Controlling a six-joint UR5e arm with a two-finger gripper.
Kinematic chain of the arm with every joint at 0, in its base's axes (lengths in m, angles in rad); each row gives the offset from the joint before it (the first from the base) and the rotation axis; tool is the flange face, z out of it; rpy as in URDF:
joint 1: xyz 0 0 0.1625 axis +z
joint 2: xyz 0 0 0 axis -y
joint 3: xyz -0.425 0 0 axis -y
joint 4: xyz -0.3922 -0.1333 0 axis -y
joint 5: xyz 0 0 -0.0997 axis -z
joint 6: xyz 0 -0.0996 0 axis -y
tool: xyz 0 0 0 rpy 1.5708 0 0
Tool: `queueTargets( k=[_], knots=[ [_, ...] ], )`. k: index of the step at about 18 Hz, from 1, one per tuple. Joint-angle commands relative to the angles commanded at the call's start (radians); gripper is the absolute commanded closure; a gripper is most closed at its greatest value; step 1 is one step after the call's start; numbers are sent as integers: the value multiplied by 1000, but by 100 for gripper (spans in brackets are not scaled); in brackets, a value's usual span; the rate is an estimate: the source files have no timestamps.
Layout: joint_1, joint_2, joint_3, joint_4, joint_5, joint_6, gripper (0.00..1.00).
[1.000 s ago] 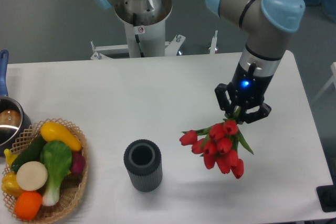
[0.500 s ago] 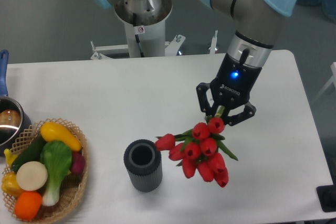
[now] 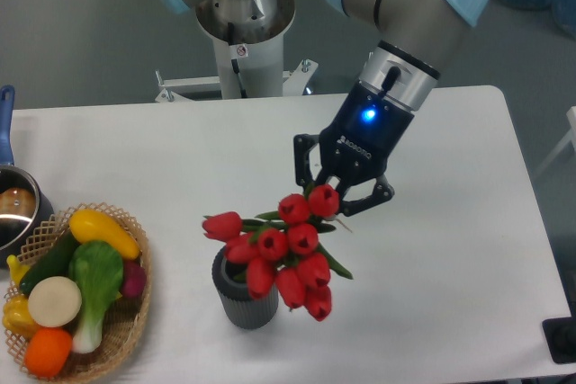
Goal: Insert the flowers into the vase
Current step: 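Lift and tilt the tulips so the stems sit above the vase opening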
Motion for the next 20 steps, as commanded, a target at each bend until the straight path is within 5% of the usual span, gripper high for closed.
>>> queueTargets(
  k=[10,20],
  knots=[
    [23,5,-23,31,-262,-3,100],
    [15,-28,-25,98,-355,-2,100]
  ],
)
